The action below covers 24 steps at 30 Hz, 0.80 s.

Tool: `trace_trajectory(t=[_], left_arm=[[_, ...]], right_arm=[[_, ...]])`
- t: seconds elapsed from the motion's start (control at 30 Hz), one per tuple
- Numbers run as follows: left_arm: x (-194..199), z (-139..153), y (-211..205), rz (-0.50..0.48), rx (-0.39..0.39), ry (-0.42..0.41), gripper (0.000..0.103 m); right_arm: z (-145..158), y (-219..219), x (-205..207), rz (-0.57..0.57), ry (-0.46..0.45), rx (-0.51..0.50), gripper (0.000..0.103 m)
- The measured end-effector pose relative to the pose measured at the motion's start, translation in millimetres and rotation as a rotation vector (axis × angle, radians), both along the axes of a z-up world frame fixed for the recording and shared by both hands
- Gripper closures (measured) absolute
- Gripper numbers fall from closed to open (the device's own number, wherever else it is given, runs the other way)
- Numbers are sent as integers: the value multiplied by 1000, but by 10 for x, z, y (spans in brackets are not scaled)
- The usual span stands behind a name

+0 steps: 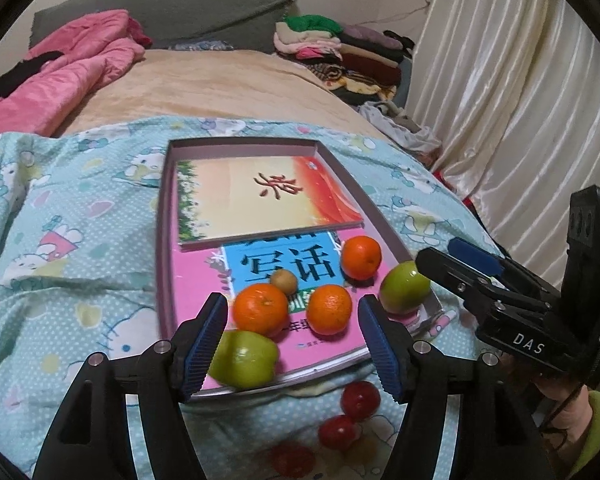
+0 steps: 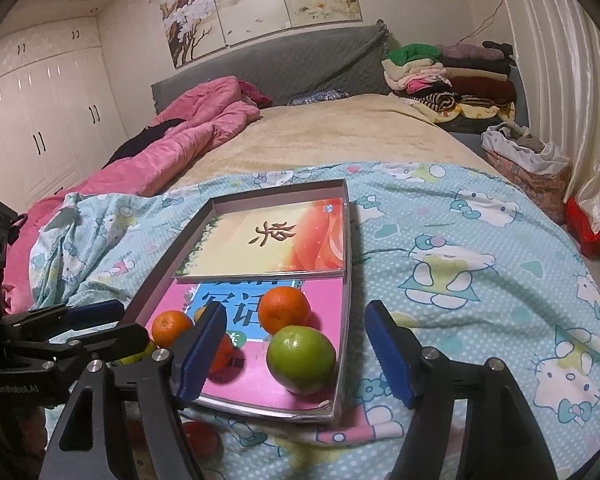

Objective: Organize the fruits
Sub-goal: 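Withdraw both open grippers back toward the cherry tomatoes beside the tray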

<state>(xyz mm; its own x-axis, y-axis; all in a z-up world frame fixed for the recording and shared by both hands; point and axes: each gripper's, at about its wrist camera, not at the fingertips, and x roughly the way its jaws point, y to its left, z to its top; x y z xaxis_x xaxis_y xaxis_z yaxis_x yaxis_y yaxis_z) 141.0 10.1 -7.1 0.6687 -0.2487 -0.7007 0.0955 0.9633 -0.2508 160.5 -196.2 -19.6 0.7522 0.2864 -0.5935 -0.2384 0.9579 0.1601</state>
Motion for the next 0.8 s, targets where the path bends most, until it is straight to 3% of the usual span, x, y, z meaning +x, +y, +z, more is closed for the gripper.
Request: trace_trajectory(t=[0.4,0.5,0.8], left_arm=[[-69,83,155,61,-21,-16,30],[-73,77,179,81,-26,-8,24],[-130,84,168,98,-10,2,24]], right_arm=[[79,10,-58,10,-34,19,26],[94,21,-72,14,-39,21,25],[147,30,-144,20,-49,26,23]])
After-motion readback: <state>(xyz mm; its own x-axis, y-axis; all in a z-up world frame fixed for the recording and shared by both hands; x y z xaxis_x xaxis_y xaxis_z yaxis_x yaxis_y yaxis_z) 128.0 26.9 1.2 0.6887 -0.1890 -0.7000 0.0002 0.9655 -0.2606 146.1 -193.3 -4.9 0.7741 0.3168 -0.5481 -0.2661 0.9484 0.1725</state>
